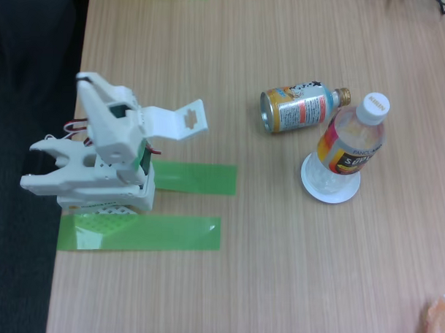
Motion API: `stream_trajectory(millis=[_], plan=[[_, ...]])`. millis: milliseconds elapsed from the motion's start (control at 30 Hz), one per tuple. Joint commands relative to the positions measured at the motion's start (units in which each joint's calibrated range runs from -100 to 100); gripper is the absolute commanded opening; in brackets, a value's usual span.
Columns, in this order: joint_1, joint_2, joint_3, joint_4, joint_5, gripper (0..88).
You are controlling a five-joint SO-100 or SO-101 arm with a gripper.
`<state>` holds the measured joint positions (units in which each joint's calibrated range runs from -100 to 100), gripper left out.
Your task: Pick up the plastic bottle and stand it up on the white place
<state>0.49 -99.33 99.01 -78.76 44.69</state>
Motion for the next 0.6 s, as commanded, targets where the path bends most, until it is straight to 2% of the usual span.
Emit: stream_trajectory(millis=[0, 333, 567], plan=[[-0.12, 0.33, 0.36, -3.56, -0.11, 1.1], [-0.04, 0.33, 0.36, -14.46, 0.26, 1.1], [-0.04, 0.33, 0.36, -18.24, -0.06, 1.1]])
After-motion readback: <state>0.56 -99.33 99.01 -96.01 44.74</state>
